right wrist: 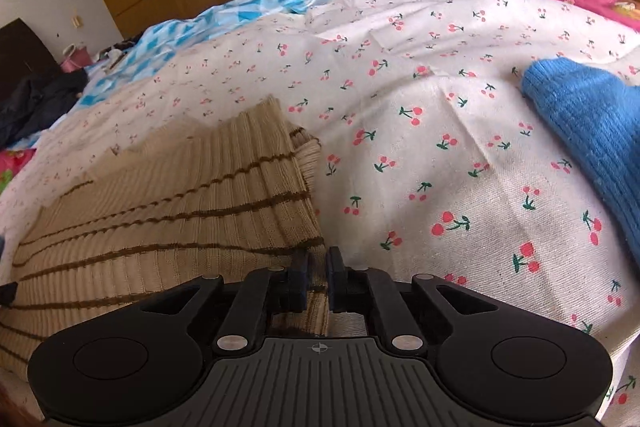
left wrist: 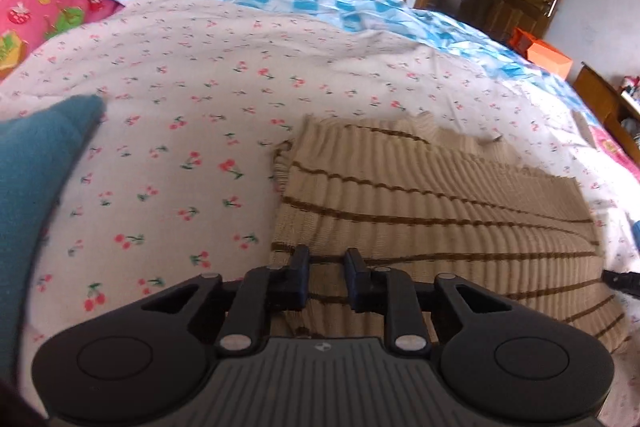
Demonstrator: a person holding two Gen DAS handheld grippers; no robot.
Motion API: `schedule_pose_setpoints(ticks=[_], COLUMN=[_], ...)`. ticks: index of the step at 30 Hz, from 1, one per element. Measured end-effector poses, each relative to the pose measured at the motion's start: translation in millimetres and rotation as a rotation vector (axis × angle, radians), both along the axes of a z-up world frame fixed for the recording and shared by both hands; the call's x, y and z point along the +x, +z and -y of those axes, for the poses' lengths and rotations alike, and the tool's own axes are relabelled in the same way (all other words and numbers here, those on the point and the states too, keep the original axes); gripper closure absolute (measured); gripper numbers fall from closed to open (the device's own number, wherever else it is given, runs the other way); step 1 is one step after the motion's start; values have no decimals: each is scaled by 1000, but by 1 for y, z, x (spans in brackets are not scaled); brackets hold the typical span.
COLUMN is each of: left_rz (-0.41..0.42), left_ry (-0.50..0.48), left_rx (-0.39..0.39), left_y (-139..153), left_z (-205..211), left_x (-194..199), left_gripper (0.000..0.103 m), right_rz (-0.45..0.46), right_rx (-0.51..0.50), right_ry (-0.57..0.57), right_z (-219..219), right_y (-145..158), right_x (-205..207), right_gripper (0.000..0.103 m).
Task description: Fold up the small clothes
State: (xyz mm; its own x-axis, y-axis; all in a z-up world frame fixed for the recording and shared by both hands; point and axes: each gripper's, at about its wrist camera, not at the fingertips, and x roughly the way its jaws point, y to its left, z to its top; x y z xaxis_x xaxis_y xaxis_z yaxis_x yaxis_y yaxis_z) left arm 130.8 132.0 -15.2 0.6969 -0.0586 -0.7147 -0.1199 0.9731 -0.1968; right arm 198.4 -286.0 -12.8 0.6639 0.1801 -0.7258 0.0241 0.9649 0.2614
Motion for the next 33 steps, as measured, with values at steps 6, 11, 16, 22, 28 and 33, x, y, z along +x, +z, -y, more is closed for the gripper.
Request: schedule_pose_setpoints(ticks=[6,11,16,22,28,33], left_rz=[-16,-11,72,55,-77,-104], left_ry=[16,33,35,-35,9,56], left_rx=[59,71,77,25,82,122], left_y=[-2,6,31,23,-2,-3], left_z=[0,-2,2,22,11,-1], left_x=[-3,-8,-31,-46,-37,-41], left_gripper=[81,81,80,76,81,69], right_rz=[43,45,138,97,-19,-2], right_rx=[-94,-114,-89,-22,-113,-159], right_ry=[45,43,61,182,136,164], right_z=[-13,-8,-13,-33,-19,-21], right_y=[-1,14,52,53,12,12], right_x=[-5,-10,-33,-69,-69,-72], right_gripper=[96,92,87,87,93,94])
